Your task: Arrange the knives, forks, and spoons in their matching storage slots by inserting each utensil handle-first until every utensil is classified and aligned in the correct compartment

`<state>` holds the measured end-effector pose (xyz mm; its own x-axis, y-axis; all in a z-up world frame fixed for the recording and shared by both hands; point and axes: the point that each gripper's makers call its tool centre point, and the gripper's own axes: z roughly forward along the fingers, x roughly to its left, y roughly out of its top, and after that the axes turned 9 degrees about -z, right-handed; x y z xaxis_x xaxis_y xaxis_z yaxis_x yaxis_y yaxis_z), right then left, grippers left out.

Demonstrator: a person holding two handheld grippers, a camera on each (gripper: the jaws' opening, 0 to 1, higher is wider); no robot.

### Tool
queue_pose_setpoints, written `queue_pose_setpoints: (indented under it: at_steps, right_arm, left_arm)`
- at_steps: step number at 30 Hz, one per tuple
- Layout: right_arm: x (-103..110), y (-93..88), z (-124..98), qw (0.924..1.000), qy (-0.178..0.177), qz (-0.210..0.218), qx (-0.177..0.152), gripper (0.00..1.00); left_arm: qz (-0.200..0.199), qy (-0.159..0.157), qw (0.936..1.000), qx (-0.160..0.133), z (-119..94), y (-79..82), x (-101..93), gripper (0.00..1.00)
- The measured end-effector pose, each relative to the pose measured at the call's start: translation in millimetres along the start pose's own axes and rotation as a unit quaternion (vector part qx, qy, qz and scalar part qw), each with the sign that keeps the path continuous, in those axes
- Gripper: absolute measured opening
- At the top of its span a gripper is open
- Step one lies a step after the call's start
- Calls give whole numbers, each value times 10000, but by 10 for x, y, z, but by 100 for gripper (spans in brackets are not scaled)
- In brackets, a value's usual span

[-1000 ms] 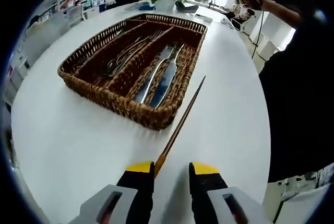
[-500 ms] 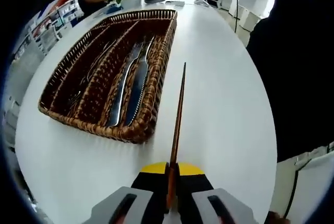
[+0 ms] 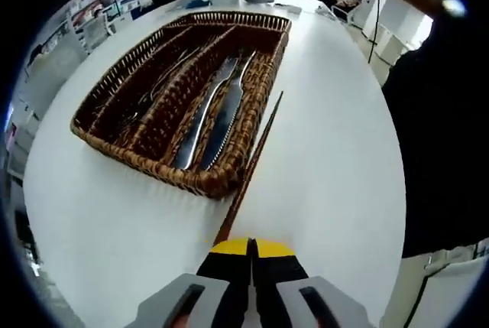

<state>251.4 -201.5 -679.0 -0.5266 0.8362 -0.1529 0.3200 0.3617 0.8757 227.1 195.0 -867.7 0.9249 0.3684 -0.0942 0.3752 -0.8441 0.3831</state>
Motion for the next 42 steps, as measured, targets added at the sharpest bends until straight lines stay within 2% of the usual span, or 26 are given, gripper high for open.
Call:
queue_pose_setpoints:
  at_steps: [2,4,6,7,8,10,11,12,14,19,21,22,23,24,25,28,31,35,40,42]
  right_arm:
    - [10,-8,-7,10000,14,-14,14,98]
    - [13,-42,-12,10000,22,-18,64,98]
    - [12,-48,-13,10000,24,-10,69,98]
    - [13,-47,-14,10000,29,-10,68,98]
    - [15,-42,-16,10000,30,-19,65,98]
    - [17,-34,-19,10000,26,-32,64,98]
    - [17,-29,-19,10000,27,-32,57,98]
    - [16,-19,-19,10000,27,-27,40,98]
    - [14,-19,-15,10000,31,-26,41,97]
    - [27,-33,13,9999,60,-41,70,97]
    - [42,-22,29,9999,83,-52,75,97]
    - [45,-17,34,9999,85,-63,75,97]
    - [52,-4,39,9999,94,-74,66,97]
    - [55,8,44,9999,100,-70,53,97]
    - [53,17,46,9999,97,-67,37,97]
    - [43,44,40,9999,80,-61,5,97]
    - [29,38,30,10000,69,-42,-14,97]
    - [28,18,29,10000,73,-19,-9,97]
    - [39,46,59,9999,113,-30,-57,97]
    - [45,81,67,9998,133,-30,-107,97]
  left_arm:
    - [93,91,9993,-342,-25,131,34,0]
    - [128,66,9988,-467,-50,200,26,5]
    - [421,302,9975,-481,-27,217,152,18]
    - [380,289,9979,-440,-6,190,163,27]
    - [350,282,9986,-290,12,126,199,29]
    - [329,182,9993,-21,18,5,199,26]
    - [375,163,9992,21,2,-26,200,23]
    - [258,137,9996,-47,-13,-19,213,17]
    - [338,144,9993,49,-31,-67,224,10]
    - [643,-27,9978,122,-13,-21,128,12]
    - [845,-103,9960,260,5,-18,82,6]
    - [939,-264,9947,327,19,-19,24,5]
    - [973,-250,9940,429,6,-21,32,4]
    - [837,-357,9943,553,5,-42,7,4]
    - [866,-428,9927,718,-9,-68,-8,4]
    - [893,-343,9928,723,-7,-58,13,2]
    - [763,-399,9944,616,-38,-43,-39,2]
    - [521,-478,9972,251,-121,119,-103,1]
    - [281,-468,9985,25,-195,266,-139,1]
    - [66,-493,9985,-228,-223,377,-169,1]
